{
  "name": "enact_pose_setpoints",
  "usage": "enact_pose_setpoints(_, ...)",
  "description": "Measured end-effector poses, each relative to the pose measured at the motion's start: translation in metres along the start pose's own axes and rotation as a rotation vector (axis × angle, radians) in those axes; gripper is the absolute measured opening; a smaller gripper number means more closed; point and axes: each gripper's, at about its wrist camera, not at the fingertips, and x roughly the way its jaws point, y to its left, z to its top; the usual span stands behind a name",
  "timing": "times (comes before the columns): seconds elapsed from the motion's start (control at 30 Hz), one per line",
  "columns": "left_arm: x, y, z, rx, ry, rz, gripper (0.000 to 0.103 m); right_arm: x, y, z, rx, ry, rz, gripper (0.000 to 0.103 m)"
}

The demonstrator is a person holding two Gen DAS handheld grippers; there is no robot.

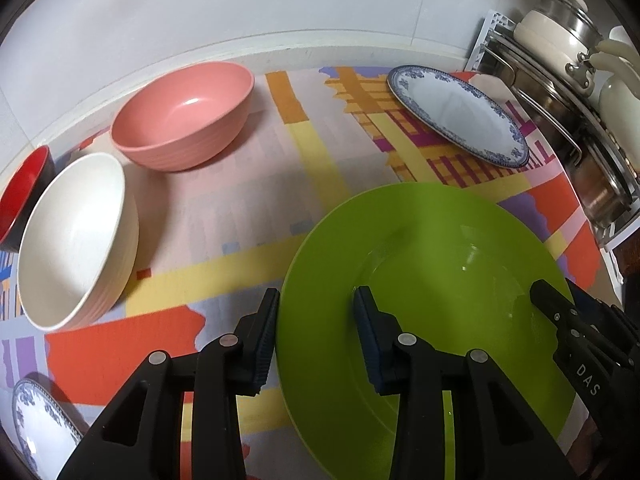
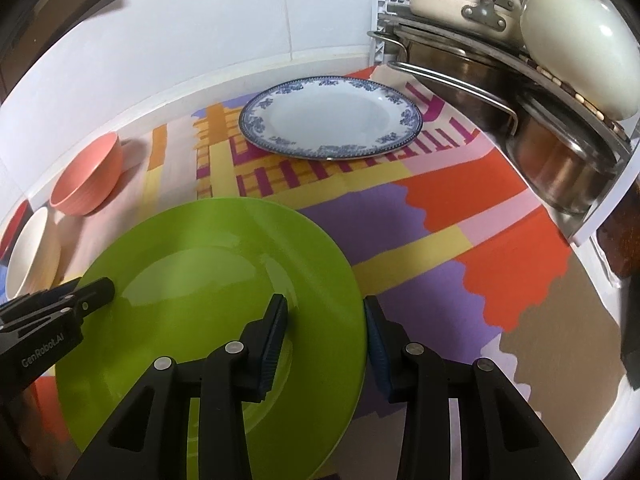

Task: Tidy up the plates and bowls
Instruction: 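Lift the lime-green plate with both grippers and carry it toward the blue-and-white plate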

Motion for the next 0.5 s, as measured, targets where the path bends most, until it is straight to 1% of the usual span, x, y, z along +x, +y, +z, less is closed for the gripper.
enact_pose_setpoints(0.13, -0.005, 0.004, -0.006, -0.004, -0.001, 0.006, 0.037, -0.003, 0.002, -0.005, -0.005, 0.014, 0.004, 0.039)
enact_pose_setpoints(0.27, -0.016, 0.011, -0.014, -0.013, -0.019, 0.016, 0.037, -0.011, 0.007, -0.010, -0.024, 0.013, 0.023, 0.039)
enact_pose_setpoints(0.5, -0.046, 0.030, -0.029, -0.046, -0.074, 0.038, 0.037, -0.038, 0.023, -0.018, -0.057, -0.024, 0.038, 0.039)
